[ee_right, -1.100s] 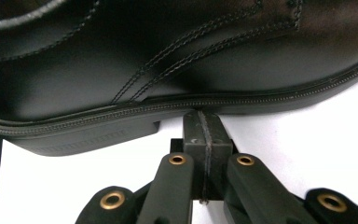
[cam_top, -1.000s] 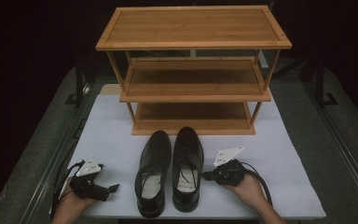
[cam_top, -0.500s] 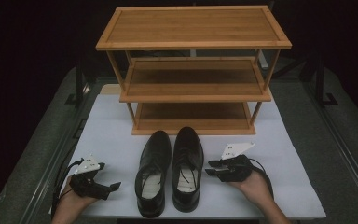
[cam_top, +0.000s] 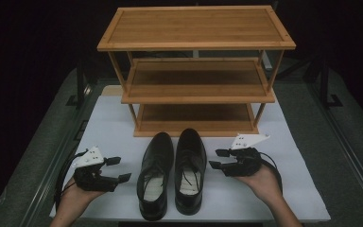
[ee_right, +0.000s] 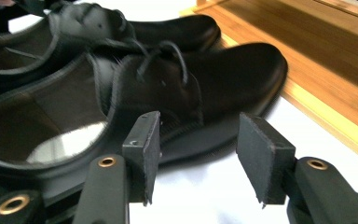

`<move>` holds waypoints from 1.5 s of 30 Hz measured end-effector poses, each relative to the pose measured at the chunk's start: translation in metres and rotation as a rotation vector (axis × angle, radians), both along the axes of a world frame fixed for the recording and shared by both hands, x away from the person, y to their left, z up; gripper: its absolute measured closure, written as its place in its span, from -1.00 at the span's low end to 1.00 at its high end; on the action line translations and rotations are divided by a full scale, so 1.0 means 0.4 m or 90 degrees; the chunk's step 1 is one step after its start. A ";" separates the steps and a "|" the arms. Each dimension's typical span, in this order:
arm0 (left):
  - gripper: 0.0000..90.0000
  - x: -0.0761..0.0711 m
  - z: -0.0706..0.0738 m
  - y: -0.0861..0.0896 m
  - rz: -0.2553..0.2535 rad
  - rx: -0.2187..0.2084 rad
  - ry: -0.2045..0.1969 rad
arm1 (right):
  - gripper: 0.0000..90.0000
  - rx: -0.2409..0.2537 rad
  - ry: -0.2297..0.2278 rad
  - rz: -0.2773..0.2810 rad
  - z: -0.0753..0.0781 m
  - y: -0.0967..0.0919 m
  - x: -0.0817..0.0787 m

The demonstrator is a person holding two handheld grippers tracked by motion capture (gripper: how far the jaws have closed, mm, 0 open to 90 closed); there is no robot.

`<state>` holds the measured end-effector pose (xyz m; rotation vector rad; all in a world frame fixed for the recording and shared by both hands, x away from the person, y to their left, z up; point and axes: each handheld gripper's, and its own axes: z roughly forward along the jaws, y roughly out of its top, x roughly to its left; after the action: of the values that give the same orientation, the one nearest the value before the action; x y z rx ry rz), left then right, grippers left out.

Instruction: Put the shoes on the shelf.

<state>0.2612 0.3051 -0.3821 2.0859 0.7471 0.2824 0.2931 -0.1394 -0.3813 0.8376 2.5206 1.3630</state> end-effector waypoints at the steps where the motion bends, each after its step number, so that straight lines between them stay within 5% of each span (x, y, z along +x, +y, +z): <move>1: -0.25 0.005 0.011 -0.009 -0.008 -0.009 -0.002 | 0.09 0.004 0.003 0.006 0.005 0.005 0.001; 6: -0.12 0.015 0.030 -0.037 -0.036 -0.032 -0.004 | 0.11 0.005 0.005 0.028 0.021 0.040 0.002; 18: -0.11 0.042 0.042 -0.134 -0.094 -0.022 -0.010 | 0.11 0.001 0.013 0.062 0.026 0.113 0.014; 26: -0.08 0.044 0.050 -0.123 -0.079 -0.054 -0.024 | 0.11 0.002 0.026 0.064 0.006 0.126 0.020; 36: -0.02 0.048 0.014 -0.136 -0.079 -0.021 -0.009 | 0.11 0.000 0.040 0.061 -0.015 0.131 0.022; 43: 0.36 0.047 -0.001 -0.139 -0.102 -0.029 0.005 | 0.27 0.007 0.041 0.066 -0.018 0.130 0.021; 45: 0.51 0.042 0.005 -0.136 -0.111 -0.032 0.005 | 0.46 0.011 0.033 0.073 -0.016 0.128 0.015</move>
<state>0.2782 0.2508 -0.3802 2.0902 0.5674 0.1575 0.2992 -0.0881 -0.3879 0.7523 2.6372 1.4174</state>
